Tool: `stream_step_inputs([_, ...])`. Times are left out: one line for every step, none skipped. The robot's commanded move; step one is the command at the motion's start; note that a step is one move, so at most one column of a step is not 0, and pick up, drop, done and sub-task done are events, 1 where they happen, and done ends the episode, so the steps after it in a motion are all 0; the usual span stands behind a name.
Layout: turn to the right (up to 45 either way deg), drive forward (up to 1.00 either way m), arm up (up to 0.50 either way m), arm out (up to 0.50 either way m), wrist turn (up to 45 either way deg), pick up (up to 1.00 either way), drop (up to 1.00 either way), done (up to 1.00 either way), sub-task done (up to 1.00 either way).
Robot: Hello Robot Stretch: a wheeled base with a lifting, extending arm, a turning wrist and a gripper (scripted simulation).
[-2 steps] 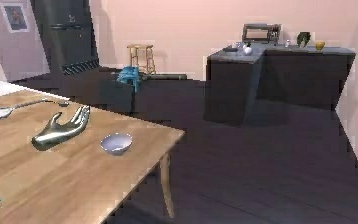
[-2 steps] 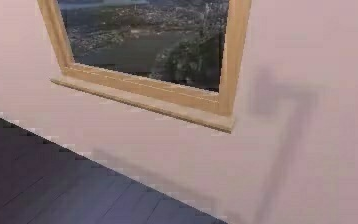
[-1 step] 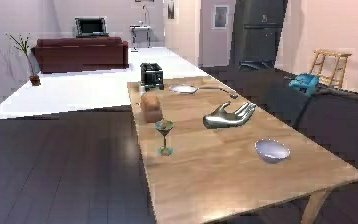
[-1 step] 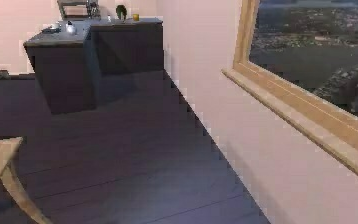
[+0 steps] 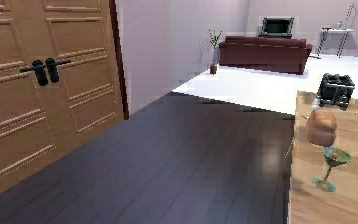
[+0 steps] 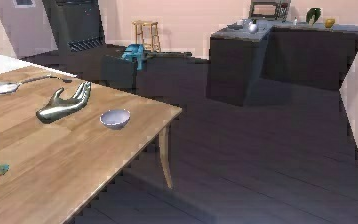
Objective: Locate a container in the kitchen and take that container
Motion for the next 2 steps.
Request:
stream_step_inputs([-15.0,0.00,0.00,0.00,0.0,0.00,0.00,0.00,0.00])
stream_step_inputs([45.0,0.00,0.00,0.00,0.0,0.00,0.00,0.00,0.00])
